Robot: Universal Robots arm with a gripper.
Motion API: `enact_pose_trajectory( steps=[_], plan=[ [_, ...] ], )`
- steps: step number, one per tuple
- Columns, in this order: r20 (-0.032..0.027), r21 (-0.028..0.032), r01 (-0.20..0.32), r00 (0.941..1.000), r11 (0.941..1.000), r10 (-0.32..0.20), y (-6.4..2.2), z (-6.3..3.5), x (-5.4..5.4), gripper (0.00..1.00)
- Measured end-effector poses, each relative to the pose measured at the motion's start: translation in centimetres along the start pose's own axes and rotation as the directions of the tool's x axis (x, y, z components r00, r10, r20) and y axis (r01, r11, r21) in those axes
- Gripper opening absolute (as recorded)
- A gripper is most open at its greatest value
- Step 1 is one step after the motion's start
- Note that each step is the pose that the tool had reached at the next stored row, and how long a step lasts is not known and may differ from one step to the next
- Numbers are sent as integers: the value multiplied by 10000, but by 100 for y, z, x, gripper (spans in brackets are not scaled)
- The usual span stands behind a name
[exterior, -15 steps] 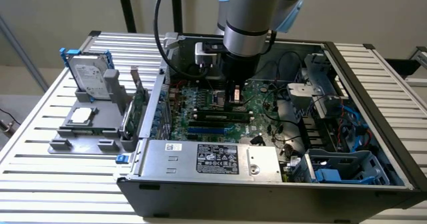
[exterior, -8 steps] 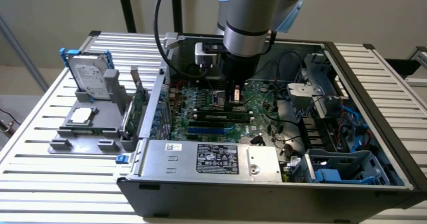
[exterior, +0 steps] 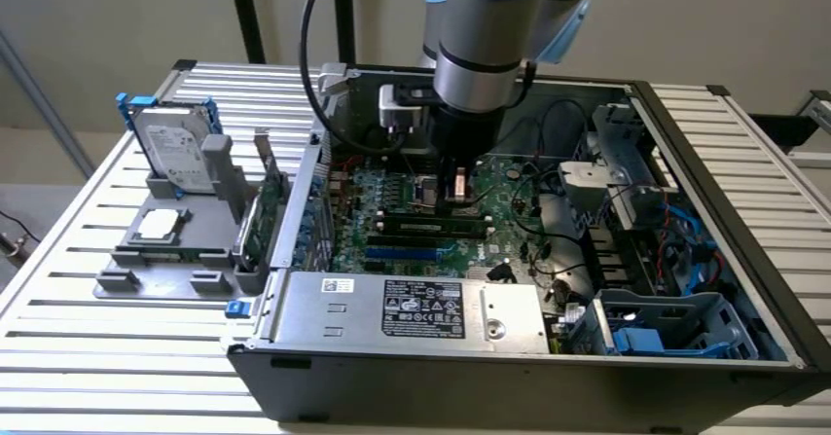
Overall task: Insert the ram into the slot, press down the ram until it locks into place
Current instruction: 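Press down the ram until it locks into place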
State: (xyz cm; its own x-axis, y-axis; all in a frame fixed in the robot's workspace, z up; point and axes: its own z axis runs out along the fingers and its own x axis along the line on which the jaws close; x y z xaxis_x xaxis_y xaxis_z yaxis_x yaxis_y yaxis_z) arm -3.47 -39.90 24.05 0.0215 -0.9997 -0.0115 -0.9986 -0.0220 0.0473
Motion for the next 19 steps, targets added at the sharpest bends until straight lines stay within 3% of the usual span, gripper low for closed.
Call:
enact_pose_trajectory(
  steps=[19],
  plan=[
    [-21, -3, 0, 10000, 10000, 0, 26, 155, -36, 11]
  ],
)
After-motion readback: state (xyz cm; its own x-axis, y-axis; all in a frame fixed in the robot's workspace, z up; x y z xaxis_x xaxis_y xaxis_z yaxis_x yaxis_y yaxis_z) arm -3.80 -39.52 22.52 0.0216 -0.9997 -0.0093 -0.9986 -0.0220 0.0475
